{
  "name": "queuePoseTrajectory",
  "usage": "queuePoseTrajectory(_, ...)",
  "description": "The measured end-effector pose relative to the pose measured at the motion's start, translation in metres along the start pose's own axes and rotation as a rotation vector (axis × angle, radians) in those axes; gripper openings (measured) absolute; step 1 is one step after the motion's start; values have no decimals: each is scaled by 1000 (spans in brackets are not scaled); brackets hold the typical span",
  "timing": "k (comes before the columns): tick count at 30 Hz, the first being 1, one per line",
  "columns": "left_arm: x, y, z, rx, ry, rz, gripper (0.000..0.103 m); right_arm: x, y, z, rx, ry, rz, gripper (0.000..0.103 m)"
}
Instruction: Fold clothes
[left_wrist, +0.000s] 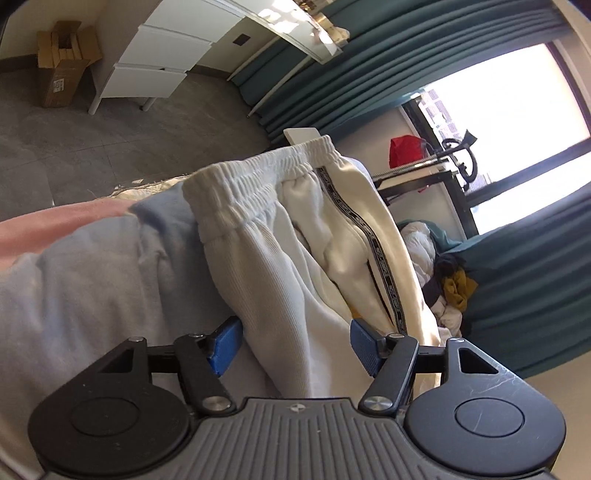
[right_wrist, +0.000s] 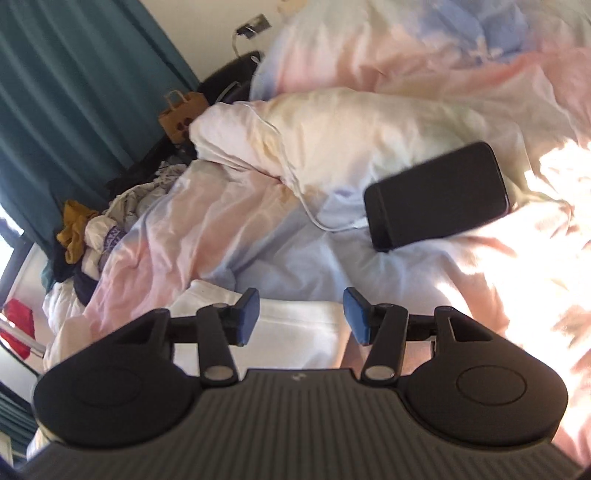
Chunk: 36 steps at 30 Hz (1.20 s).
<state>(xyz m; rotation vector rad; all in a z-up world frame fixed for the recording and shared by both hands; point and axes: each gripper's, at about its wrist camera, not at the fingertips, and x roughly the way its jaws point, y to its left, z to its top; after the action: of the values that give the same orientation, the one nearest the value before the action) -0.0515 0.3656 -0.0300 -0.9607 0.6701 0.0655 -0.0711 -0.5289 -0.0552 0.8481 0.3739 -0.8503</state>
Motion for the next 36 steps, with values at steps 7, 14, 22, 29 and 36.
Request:
queuePoseTrajectory(7, 21, -80, -30, 149, 49, -58, 71, -44, 50, -34, -197, 34, 231, 54)
queuePoseTrajectory(14, 96, -143, -83, 240, 194, -125, 71, -63, 87, -73, -382, 106, 366, 54)
queuePoseTrajectory(22, 219, -183, -132, 196, 354, -171, 71, -47, 103, -99, -495, 146, 395, 54)
queuePoseTrajectory(29, 301, -203, -163, 134, 359, -157, 71, -13, 113, -121, -500, 264, 389, 54)
queuePoseTrajectory(36, 316, -225, -165, 146, 266, -174, 41, -3, 119, -136, -524, 290, 377, 54)
